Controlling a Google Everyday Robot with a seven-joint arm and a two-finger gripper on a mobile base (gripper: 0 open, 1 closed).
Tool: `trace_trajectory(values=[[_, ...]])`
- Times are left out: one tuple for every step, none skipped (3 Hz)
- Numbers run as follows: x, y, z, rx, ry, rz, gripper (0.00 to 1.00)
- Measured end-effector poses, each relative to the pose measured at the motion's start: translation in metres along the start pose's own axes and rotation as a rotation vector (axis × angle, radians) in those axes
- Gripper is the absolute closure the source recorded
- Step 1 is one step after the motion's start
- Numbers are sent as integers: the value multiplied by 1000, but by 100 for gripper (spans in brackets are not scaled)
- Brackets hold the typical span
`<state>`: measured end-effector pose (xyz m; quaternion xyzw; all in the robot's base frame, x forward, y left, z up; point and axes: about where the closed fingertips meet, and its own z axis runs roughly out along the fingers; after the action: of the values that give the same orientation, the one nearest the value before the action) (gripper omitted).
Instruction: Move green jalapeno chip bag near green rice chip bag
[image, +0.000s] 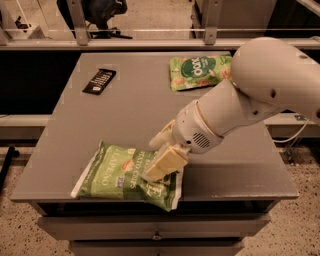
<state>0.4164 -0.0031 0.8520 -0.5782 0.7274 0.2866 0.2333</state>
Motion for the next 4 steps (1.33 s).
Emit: trace_trajectory(values=[[6, 1, 4, -16, 10, 35, 64], [10, -1, -2, -6, 15, 58, 87], [10, -12, -29, 55, 20, 63, 100], [11, -29, -81, 161, 33, 64, 100]])
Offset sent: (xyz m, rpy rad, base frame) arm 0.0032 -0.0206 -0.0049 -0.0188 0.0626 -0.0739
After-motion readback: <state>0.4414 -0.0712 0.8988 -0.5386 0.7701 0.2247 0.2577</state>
